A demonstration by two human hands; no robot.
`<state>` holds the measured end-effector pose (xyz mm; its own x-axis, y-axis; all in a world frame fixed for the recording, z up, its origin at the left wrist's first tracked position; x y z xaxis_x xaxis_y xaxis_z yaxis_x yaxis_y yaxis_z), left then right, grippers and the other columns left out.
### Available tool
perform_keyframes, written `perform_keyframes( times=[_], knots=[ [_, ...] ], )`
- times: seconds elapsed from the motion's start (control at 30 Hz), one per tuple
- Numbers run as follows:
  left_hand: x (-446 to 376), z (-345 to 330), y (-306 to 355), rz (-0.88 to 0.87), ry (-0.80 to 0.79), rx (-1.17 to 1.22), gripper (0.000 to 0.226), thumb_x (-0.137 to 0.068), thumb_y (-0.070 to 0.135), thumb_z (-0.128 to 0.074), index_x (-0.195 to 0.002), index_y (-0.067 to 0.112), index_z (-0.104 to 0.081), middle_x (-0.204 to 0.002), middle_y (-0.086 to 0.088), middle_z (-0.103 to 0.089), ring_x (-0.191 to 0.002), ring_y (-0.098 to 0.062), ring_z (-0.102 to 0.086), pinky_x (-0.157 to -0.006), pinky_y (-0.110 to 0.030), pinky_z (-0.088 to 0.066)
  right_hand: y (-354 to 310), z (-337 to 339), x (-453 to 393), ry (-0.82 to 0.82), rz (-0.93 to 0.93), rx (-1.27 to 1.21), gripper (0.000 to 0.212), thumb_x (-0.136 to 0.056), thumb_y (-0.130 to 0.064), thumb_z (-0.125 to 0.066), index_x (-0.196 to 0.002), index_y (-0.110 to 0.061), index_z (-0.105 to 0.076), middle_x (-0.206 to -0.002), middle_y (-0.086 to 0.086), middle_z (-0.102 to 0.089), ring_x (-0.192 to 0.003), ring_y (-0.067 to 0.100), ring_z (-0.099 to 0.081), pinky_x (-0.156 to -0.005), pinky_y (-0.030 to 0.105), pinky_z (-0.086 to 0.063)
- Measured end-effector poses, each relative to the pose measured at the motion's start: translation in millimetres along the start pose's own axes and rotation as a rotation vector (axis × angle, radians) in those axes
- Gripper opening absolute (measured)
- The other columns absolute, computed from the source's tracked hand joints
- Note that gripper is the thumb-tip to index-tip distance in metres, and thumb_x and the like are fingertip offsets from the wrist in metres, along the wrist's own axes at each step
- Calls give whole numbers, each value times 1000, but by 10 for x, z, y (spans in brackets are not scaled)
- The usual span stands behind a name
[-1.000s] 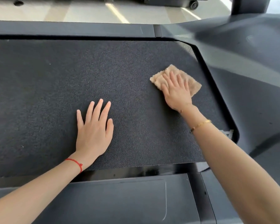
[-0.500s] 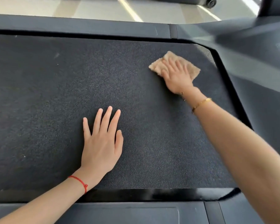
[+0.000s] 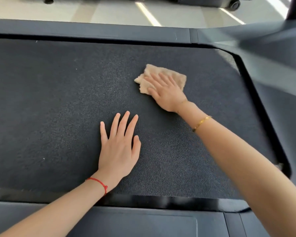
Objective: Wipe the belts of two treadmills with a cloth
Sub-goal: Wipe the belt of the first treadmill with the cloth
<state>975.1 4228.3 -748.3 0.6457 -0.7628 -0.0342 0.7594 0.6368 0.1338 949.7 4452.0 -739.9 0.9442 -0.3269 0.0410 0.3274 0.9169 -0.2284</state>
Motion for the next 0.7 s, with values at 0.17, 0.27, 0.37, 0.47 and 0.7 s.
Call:
perform_keyframes(
  times=[0.17, 0.27, 0.37, 0.47, 0.7],
  knots=[
    [16, 17, 3, 1, 17, 44, 64, -96, 42, -15, -157, 26, -25, -165, 1, -22, -154, -22, -12, -121, -61, -9, 1022, 247, 648, 55, -382, 23, 54, -106, -43, -18, -158, -28, -11, -166, -2, -3, -152, 27, 2, -123, 45, 4],
    [21, 28, 1, 1, 33, 64, 63, -96, 42, -16, -156, 25, -26, -164, 1, -22, -153, -22, -12, -121, -61, -8, 839, 177, 941, 34, -375, -18, 54, -106, -46, -18, -158, -30, -11, -166, -4, -3, -152, 28, 3, -122, 46, 5],
    [25, 23, 3, 0, 49, 87, 58, -99, 38, -22, -156, 25, -28, -164, 0, -23, -153, -22, -13, -121, -61, -8, 242, 7, 1247, 32, -208, -5, 53, -106, -44, -19, -157, -31, -12, -165, -6, -6, -153, 26, 2, -122, 44, 7],
    [31, 12, -5, 0, 52, 94, 57, -101, 36, -31, -157, 25, -26, -164, 1, -21, -153, -22, -11, -121, -61, -7, -292, -145, 1621, 14, -50, 8, 52, -106, -43, -23, -157, -33, -15, -165, -10, -6, -153, 24, 1, -123, 43, 6],
    [147, 55, -128, -42, 37, 134, 57, -104, 38, -32, -158, 26, -22, -166, 0, -17, -154, -20, -8, -123, -55, -3, 232, -33, 2119, 82, -212, 17, 52, -106, -39, -29, -156, -30, -16, -165, -5, -8, -152, 26, -3, -121, 39, 5]
  ],
)
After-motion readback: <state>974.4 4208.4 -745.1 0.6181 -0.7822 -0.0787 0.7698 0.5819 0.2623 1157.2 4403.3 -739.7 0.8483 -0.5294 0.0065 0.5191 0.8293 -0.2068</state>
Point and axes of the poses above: each hand's wrist, its own x-axis away from the middle knuckle, its own z-axis out of the back of the hand, y = z × x, the point moved 7 cm from there along -x, towards the middle knuckle
